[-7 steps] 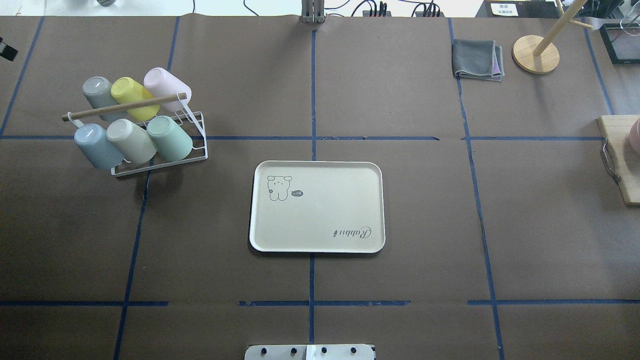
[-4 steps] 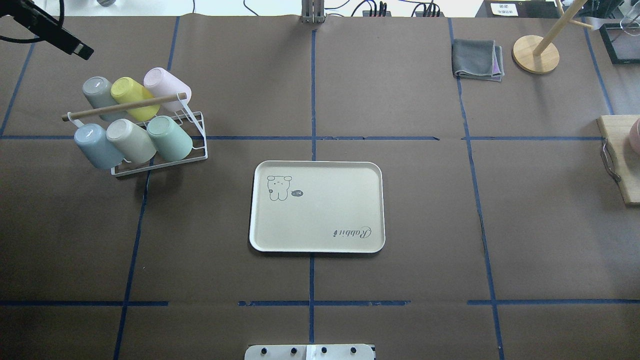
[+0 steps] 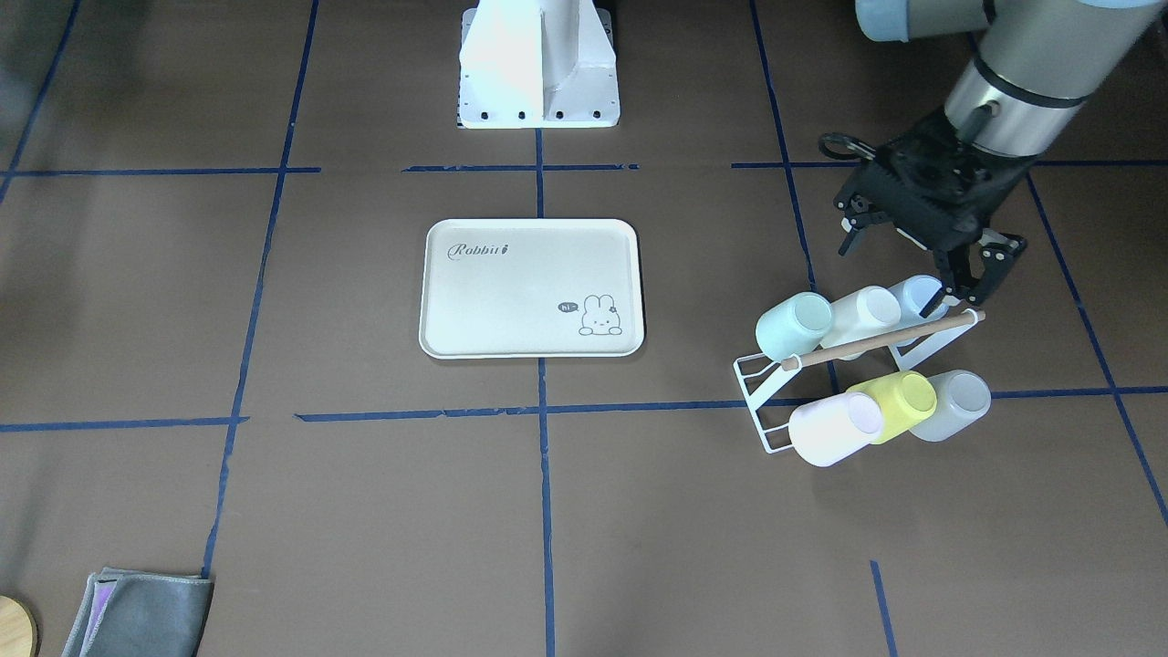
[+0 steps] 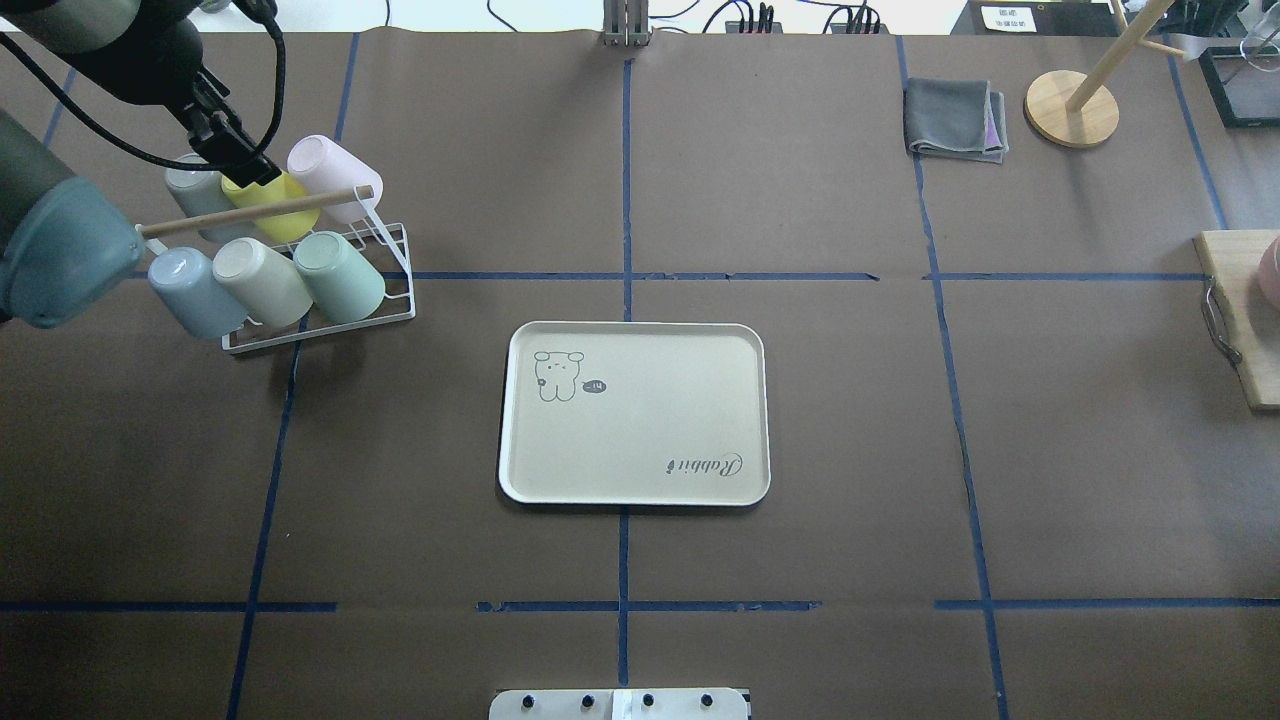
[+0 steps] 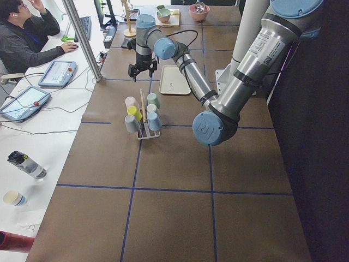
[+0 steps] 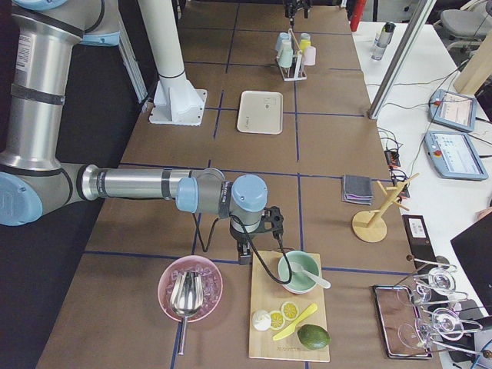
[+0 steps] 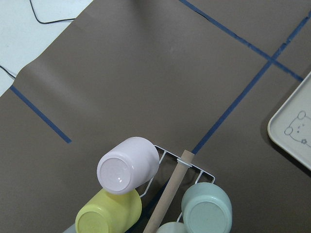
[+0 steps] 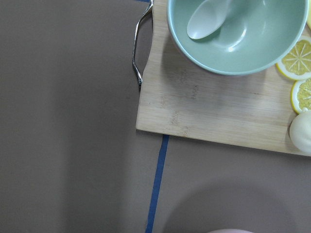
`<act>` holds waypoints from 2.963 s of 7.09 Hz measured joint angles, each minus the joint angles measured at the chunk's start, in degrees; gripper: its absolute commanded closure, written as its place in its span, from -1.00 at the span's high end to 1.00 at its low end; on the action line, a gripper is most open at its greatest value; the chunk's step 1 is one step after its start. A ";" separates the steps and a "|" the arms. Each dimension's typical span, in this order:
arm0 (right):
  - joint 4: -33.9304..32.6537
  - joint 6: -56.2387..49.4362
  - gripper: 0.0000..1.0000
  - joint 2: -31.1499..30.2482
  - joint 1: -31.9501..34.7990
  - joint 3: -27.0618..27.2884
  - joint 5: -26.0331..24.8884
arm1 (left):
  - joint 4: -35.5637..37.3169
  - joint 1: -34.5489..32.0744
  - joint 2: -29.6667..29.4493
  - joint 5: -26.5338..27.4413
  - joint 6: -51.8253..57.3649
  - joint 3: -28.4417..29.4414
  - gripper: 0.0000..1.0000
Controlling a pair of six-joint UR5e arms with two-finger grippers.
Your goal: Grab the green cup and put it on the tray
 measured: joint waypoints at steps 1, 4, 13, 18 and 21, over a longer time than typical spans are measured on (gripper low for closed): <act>0.00 0.00 0.99 -0.08 0.00 -0.07 0.15 | 6.00 3.81 -1.04 7.31 4.29 -1.92 1.00; 0.00 0.00 0.99 -0.52 0.00 -0.26 0.51 | 19.19 14.36 -3.35 26.53 14.26 -5.50 1.00; -0.05 0.00 0.99 -1.10 0.01 -0.64 0.68 | 25.57 28.24 -7.85 53.09 29.58 5.25 1.00; 0.00 -0.08 0.99 -1.17 0.00 -2.01 0.77 | 21.36 30.90 -7.69 58.18 29.78 14.96 1.00; 0.00 -0.09 0.99 -1.13 0.00 -2.67 0.79 | 19.34 31.58 -7.49 59.42 29.55 18.47 1.00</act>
